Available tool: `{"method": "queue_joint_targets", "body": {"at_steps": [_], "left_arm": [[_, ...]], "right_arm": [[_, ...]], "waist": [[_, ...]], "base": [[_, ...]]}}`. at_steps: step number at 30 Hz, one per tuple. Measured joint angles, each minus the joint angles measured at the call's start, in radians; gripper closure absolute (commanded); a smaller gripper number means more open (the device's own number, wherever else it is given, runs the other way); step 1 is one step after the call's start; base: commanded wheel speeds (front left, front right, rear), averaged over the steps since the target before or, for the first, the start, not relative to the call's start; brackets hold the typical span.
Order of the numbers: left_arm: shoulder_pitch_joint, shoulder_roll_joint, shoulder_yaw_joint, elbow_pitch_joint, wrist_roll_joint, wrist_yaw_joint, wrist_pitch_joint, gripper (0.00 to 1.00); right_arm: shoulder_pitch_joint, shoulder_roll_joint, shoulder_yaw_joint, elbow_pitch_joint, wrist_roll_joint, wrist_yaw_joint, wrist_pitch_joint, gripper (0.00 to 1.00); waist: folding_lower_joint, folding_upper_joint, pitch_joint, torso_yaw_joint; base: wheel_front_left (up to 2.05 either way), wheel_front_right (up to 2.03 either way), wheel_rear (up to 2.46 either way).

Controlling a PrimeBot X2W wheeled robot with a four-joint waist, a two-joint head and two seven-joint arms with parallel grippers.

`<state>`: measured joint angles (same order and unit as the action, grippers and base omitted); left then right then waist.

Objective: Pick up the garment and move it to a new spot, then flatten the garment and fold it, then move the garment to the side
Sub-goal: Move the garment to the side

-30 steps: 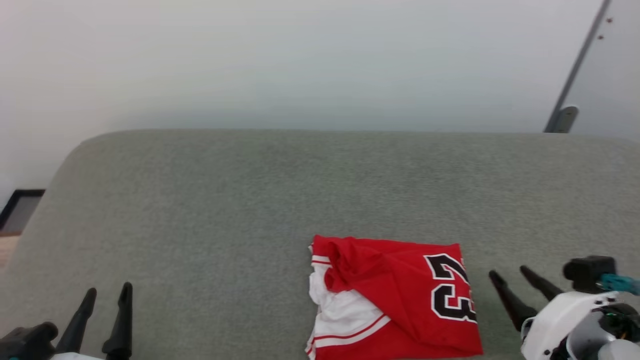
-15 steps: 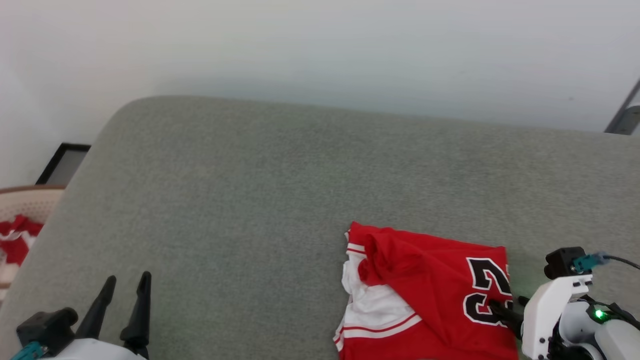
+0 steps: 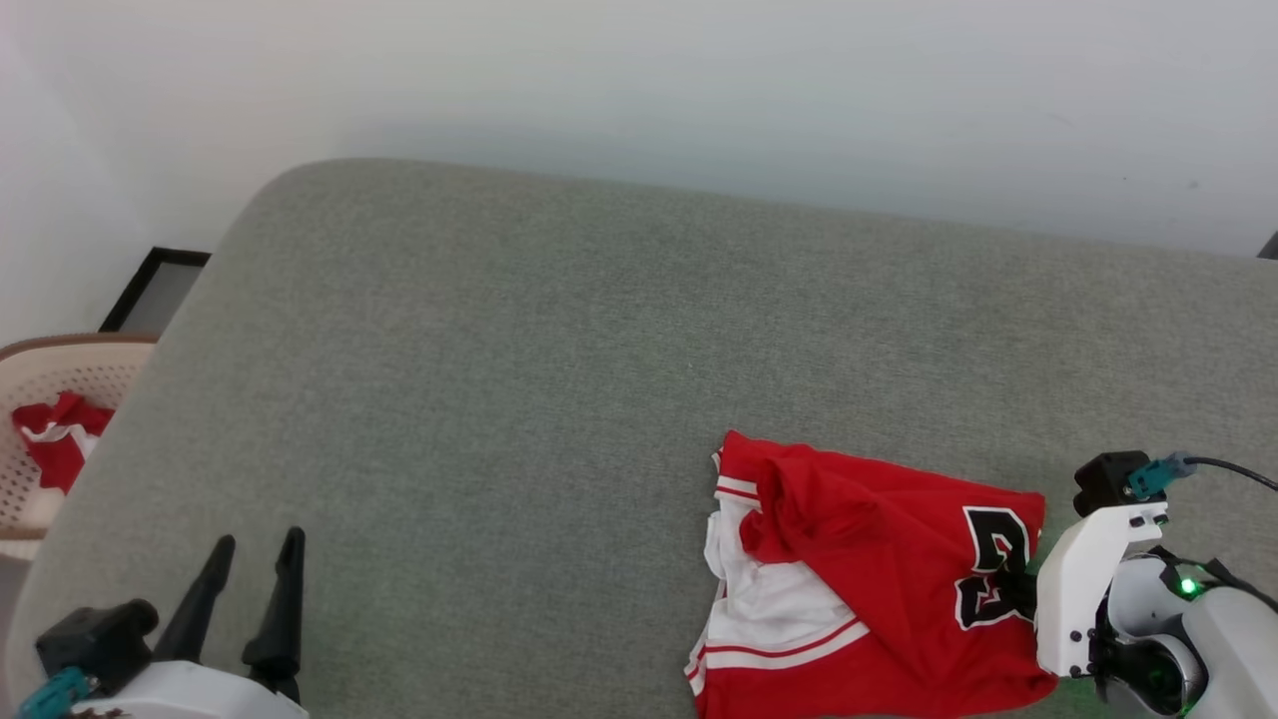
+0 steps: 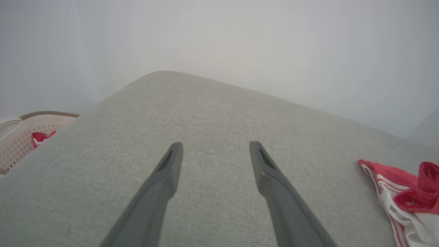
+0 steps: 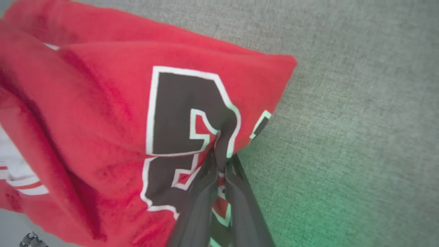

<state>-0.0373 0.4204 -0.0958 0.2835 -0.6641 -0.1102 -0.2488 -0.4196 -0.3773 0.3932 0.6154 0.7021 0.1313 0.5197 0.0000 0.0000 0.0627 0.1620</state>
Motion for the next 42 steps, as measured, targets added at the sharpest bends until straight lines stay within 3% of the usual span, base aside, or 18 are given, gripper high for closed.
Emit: {"method": "queue_joint_targets", "body": {"at_steps": [10, 22, 30, 42], "left_arm": [[-0.03, 0.017, -0.002, -0.017, 0.006, -0.003, -0.006, 0.0], [-0.145, 0.038, -0.071, -0.017, 0.024, -0.013, -0.005, 0.0], [-0.211, 0.053, -0.108, -0.016, 0.031, -0.015, -0.006, 0.0], [-0.309, 0.08, -0.177, -0.01, 0.024, -0.019, -0.007, 0.0]], "right_arm": [[-0.031, -0.079, -0.056, -0.112, -0.042, 0.0, 0.027, 1.0], [-0.111, -0.225, -0.162, -0.221, -0.119, 0.0, 0.083, 1.0], [-0.171, -0.315, -0.159, -0.219, -0.151, 0.0, 0.067, 1.0], [-0.298, -0.476, -0.098, -0.086, -0.232, 0.0, -0.089, 1.0]], "waist": [[0.0, 0.0, 0.008, -0.05], [0.0, 0.0, 0.063, -0.154], [0.0, 0.0, 0.107, -0.211], [0.0, 0.0, 0.206, -0.286]], "base": [[0.0, 0.0, 0.0], [0.0, 0.0, 0.0], [0.0, 0.0, 0.0], [0.0, 0.0, 0.0]]}}
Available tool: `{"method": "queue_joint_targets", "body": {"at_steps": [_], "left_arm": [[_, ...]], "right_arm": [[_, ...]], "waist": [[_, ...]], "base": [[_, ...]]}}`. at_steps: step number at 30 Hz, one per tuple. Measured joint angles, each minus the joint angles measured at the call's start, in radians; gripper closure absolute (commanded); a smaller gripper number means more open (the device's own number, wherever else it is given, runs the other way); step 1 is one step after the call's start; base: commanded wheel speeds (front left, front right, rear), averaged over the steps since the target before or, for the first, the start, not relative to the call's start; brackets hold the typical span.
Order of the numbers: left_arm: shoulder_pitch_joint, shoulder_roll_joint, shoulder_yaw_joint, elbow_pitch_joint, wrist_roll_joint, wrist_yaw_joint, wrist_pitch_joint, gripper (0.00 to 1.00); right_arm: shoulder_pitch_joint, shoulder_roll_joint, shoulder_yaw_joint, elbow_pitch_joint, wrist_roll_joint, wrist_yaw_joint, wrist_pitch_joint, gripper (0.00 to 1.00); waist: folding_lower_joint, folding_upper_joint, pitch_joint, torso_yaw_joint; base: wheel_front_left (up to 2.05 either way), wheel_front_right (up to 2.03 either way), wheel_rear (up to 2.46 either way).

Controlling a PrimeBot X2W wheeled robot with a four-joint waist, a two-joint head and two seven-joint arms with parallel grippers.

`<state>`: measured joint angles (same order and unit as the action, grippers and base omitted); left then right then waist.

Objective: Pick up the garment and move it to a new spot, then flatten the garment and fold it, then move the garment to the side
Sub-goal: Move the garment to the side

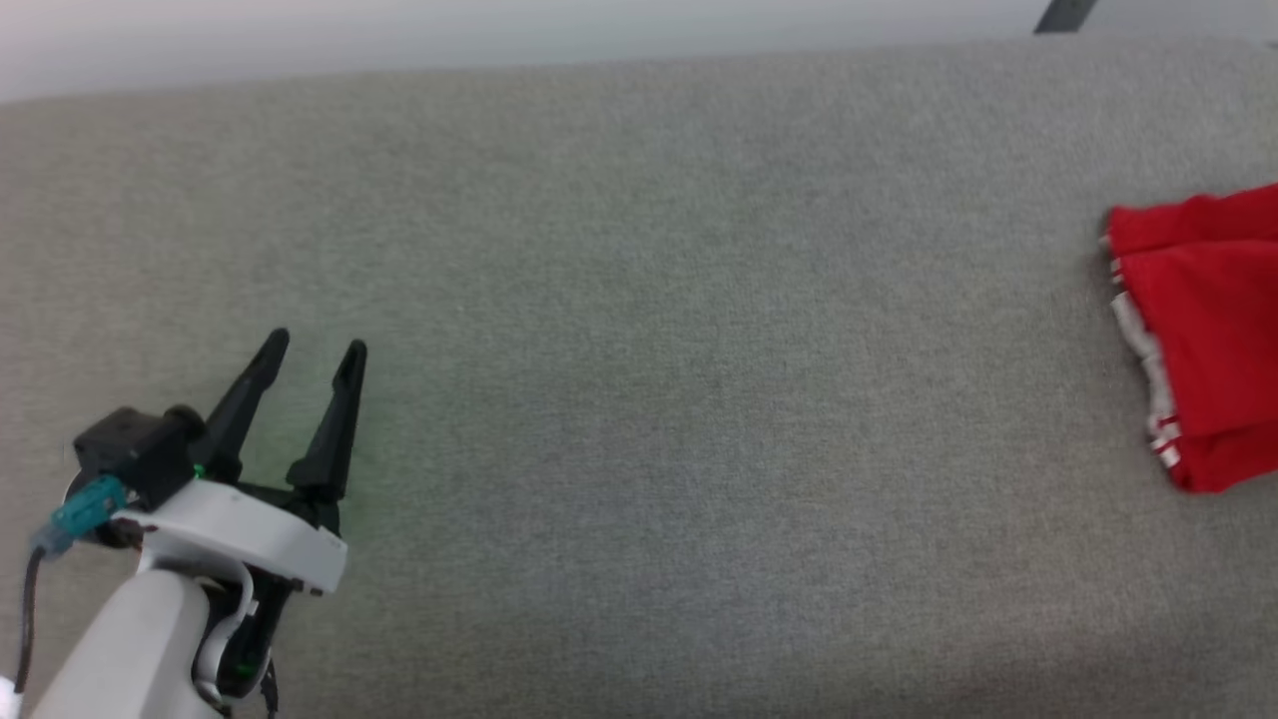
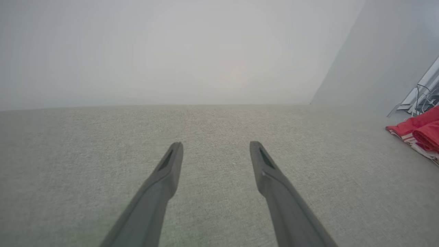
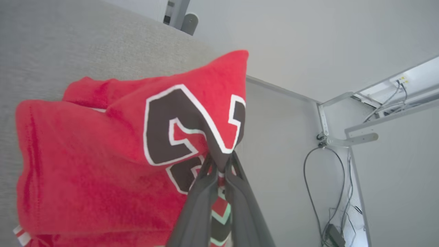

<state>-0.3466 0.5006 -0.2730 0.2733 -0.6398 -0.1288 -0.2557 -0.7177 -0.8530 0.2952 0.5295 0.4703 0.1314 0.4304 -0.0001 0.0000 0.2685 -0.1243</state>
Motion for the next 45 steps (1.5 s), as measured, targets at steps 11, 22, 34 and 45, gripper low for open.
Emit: {"method": "queue_joint_targets", "body": {"at_steps": [11, 22, 34, 45], "left_arm": [[-0.071, 0.016, -0.059, 0.004, -0.015, 0.0, -0.004, 0.0], [-0.115, 0.028, -0.106, 0.015, -0.034, 0.0, -0.004, 0.0], [-0.113, 0.036, -0.099, 0.012, -0.038, 0.0, -0.006, 0.0], [-0.062, 0.016, -0.083, 0.019, -0.037, 0.0, -0.006, 0.0]], "right_arm": [[-0.07, 0.057, -0.018, 0.168, -0.134, 0.0, -0.092, 1.0], [-0.118, 0.182, -0.094, 0.335, -0.228, 0.0, -0.158, 1.0], [-0.17, 0.235, -0.136, 0.379, -0.312, 0.0, -0.178, 0.0], [-0.173, 0.258, -0.12, 0.351, -0.311, 0.0, -0.238, 0.0]], "waist": [[0.0, 0.0, 0.086, -0.025], [0.0, 0.0, 0.13, -0.016], [0.0001, 0.0, 0.105, -0.042], [0.0001, 0.0, 0.034, -0.044]], "base": [[0.0, 0.0, 0.0], [0.0, 0.0, 0.0], [0.0, 0.0, 0.0], [0.0, 0.0, 0.0]]}}
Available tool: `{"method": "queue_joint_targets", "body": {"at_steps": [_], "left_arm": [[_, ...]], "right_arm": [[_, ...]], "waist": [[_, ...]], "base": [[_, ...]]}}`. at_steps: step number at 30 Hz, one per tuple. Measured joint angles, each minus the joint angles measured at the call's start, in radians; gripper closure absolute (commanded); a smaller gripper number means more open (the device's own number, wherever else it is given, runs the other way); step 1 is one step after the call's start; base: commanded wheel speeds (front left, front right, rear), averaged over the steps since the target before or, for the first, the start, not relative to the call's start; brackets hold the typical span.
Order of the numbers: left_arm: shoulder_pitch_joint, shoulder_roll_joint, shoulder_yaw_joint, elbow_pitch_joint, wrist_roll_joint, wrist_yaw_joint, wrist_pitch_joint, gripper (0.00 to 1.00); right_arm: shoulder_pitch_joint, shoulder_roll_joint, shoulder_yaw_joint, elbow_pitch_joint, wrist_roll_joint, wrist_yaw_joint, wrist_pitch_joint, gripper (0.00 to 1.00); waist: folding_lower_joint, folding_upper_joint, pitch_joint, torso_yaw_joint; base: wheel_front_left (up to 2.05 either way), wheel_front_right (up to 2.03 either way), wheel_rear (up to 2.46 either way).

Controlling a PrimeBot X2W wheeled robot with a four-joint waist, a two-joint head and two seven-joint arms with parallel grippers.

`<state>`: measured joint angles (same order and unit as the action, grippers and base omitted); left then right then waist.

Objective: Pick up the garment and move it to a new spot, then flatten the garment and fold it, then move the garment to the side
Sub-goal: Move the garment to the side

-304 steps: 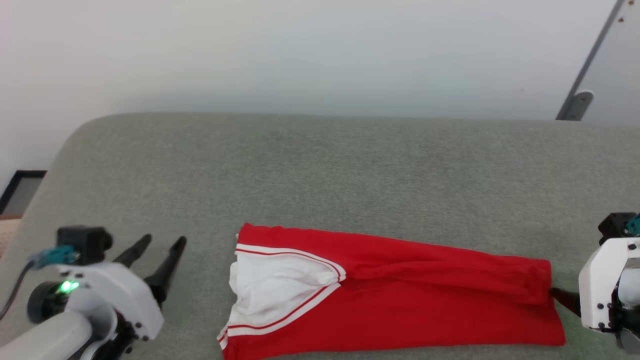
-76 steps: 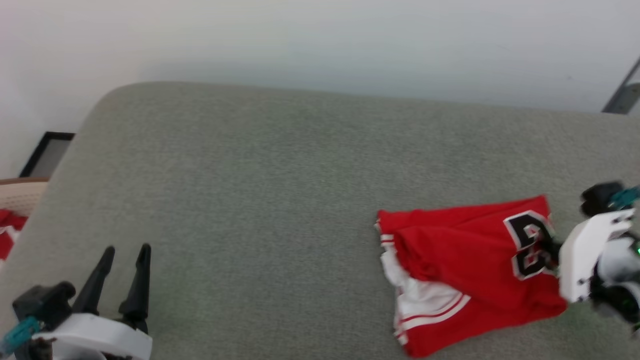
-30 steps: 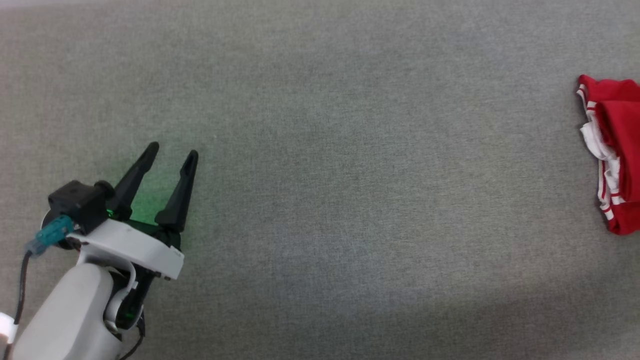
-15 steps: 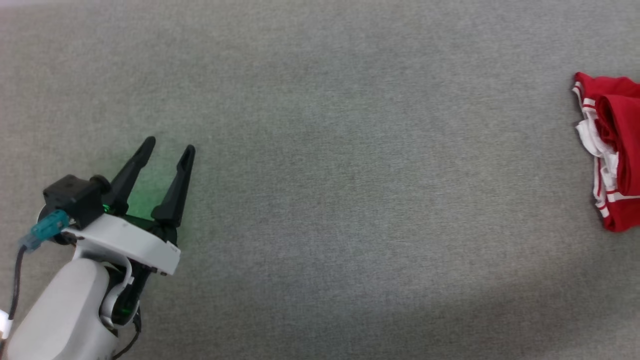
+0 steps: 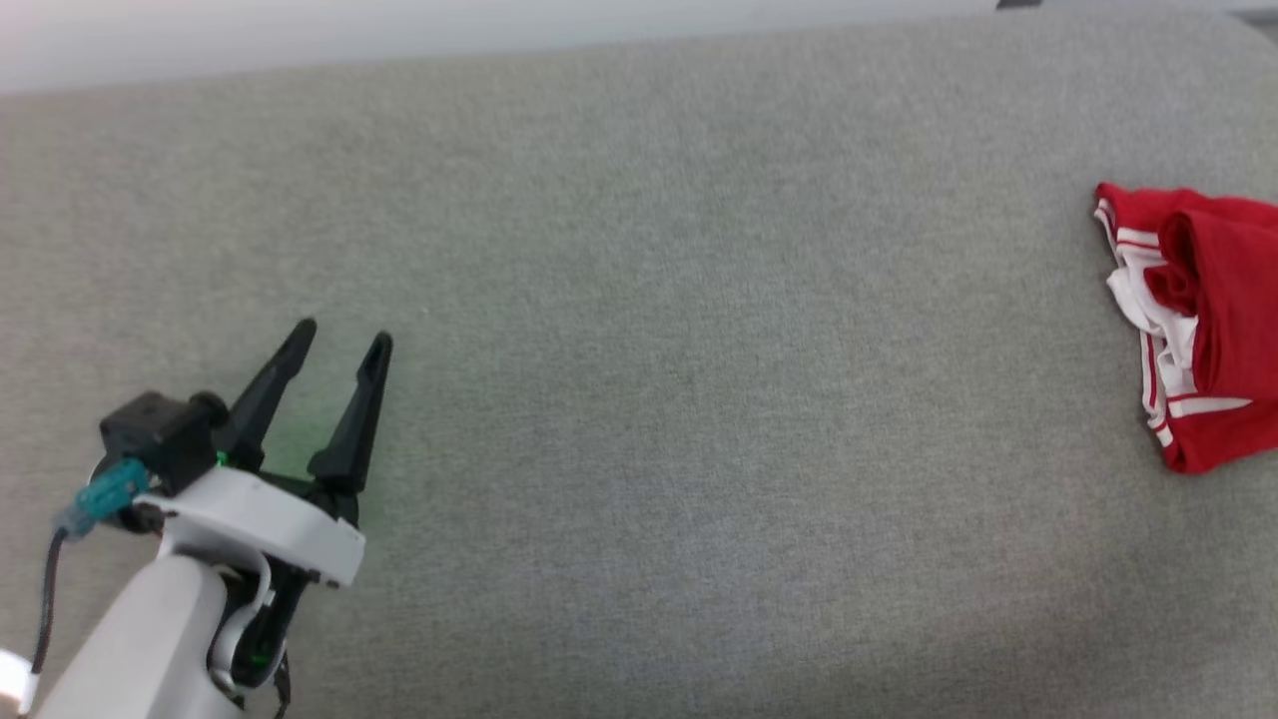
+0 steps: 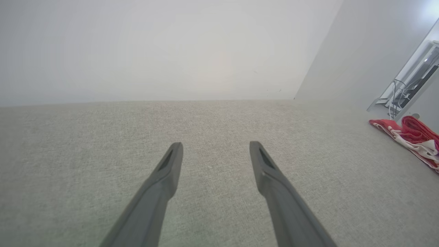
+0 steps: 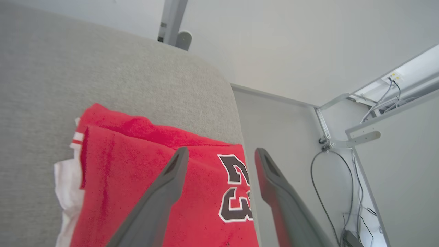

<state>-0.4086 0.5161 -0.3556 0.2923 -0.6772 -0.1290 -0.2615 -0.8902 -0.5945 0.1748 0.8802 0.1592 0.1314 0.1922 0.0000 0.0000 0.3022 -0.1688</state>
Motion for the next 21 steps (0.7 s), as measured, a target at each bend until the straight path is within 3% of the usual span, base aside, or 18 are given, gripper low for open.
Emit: {"method": "queue_joint_targets", "body": {"at_steps": [8, 21], "left_arm": [[0.077, -0.013, 0.038, 0.014, 0.006, 0.0, 0.0, 0.0], [0.252, -0.043, 0.132, 0.02, 0.031, 0.011, 0.0, 0.0]], "right_arm": [[0.026, 0.075, -0.004, -0.019, 0.005, 0.0, -0.106, 0.0], [0.214, 0.202, 0.03, -0.072, 0.058, 0.0, -0.296, 0.0]], "waist": [[0.0, 0.0, -0.086, 0.029], [0.0, 0.0, -0.246, 0.111]], "base": [[0.0, 0.0, 0.0], [0.0, 0.0, 0.0]]}}
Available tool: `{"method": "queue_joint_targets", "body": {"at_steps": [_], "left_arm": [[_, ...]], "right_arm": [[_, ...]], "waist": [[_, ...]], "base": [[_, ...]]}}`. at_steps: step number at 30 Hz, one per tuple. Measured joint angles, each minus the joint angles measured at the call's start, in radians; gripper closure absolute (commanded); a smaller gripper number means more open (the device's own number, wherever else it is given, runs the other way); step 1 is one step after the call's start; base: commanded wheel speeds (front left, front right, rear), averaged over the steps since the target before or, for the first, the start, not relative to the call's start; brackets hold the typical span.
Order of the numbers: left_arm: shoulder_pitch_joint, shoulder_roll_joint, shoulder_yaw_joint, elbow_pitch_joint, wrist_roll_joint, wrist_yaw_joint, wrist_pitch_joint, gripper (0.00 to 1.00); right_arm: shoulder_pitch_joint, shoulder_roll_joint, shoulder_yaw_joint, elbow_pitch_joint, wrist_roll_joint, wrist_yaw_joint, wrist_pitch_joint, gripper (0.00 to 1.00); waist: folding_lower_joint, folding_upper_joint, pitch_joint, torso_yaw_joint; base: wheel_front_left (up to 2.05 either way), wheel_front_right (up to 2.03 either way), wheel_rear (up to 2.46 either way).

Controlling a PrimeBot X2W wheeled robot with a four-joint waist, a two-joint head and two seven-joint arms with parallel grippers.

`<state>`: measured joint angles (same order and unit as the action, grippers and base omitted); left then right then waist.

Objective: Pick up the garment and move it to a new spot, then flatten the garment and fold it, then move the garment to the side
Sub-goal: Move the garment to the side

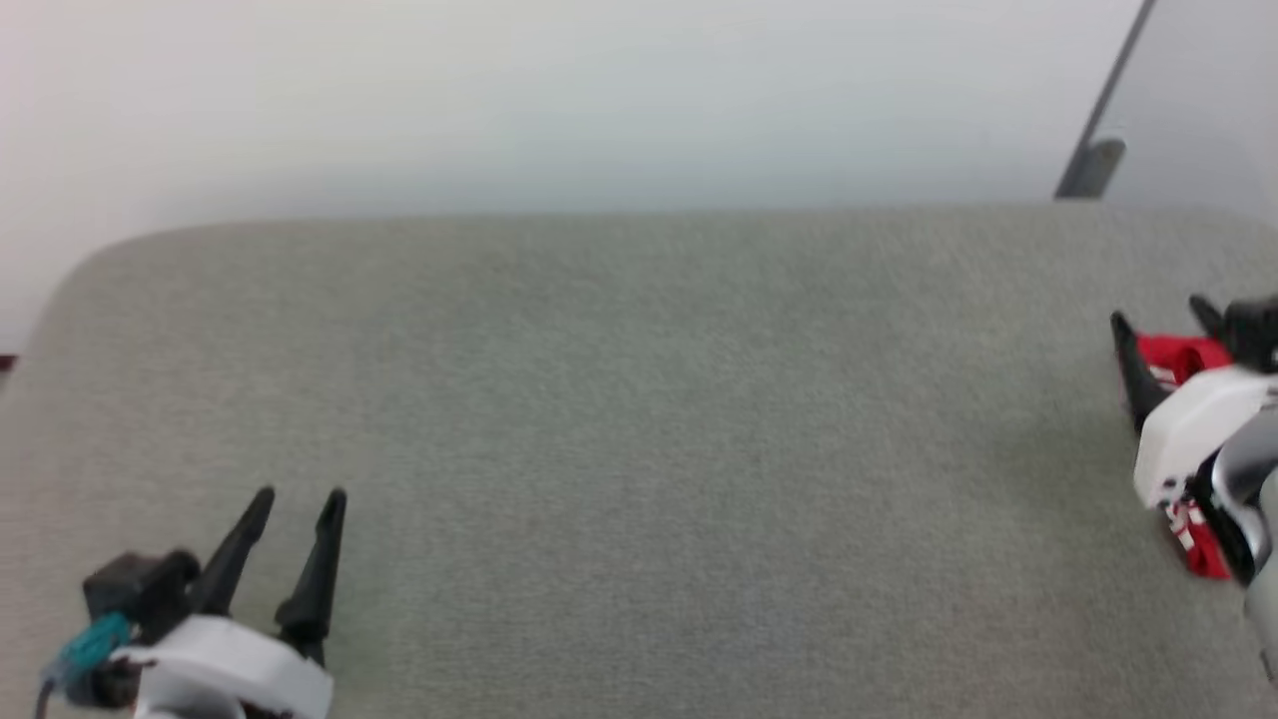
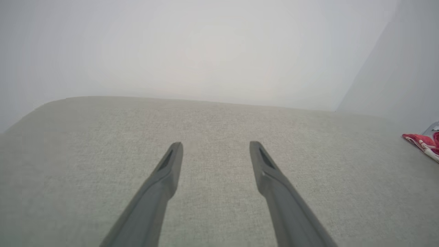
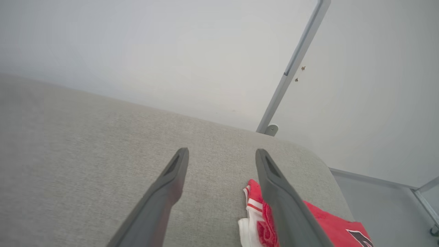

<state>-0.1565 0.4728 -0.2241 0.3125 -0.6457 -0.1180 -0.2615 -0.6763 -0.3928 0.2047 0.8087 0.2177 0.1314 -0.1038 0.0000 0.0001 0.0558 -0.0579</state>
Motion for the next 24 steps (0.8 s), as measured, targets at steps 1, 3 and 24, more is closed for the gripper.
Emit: {"method": "queue_joint_targets", "body": {"at_steps": [1, 3, 24], "left_arm": [[0.016, -0.001, 0.006, -0.001, 0.002, 0.001, 0.0, 0.0], [0.04, 0.001, 0.029, -0.005, 0.002, 0.004, 0.0, 0.0], [0.211, -0.063, 0.229, -0.045, 0.054, -0.005, 0.0, 0.0]], "right_arm": [[0.016, 0.005, 0.001, -0.003, 0.008, 0.0, -0.011, 0.0], [0.046, 0.009, 0.002, -0.013, 0.02, 0.0, -0.033, 0.0], [0.355, 0.132, -0.146, -0.223, -0.045, 0.0, -0.156, 0.0]], "waist": [[0.0, 0.0, -0.011, 0.007], [0.0, 0.0, -0.031, 0.022], [0.0, 0.0, -0.136, 0.096]], "base": [[0.0, 0.0, 0.0], [0.0, 0.0, 0.0], [0.0, 0.0, 0.0]]}}
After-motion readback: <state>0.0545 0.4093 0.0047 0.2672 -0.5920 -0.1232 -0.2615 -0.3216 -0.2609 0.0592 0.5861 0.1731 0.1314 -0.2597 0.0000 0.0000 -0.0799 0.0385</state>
